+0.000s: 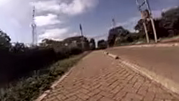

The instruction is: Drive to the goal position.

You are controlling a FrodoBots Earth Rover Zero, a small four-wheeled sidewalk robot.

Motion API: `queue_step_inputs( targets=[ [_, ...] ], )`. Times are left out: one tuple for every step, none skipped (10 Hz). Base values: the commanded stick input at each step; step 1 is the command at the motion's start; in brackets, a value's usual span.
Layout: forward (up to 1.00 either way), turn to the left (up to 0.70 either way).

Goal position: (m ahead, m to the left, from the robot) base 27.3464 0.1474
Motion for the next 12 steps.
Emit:
queue_step_inputs(
  targets=[
    [0.70,0.00],
    [0.70,0.00],
    [0.70,0.00],
    [0.70,0.00],
    [0.70,0.00],
    [0.70,0.00],
    [0.70,0.00],
    [0.70,0.00],
    [0.70,0.00],
    [0.70,0.00],
    [0.70,0.00],
    [0.70,0.00]
  ],
)
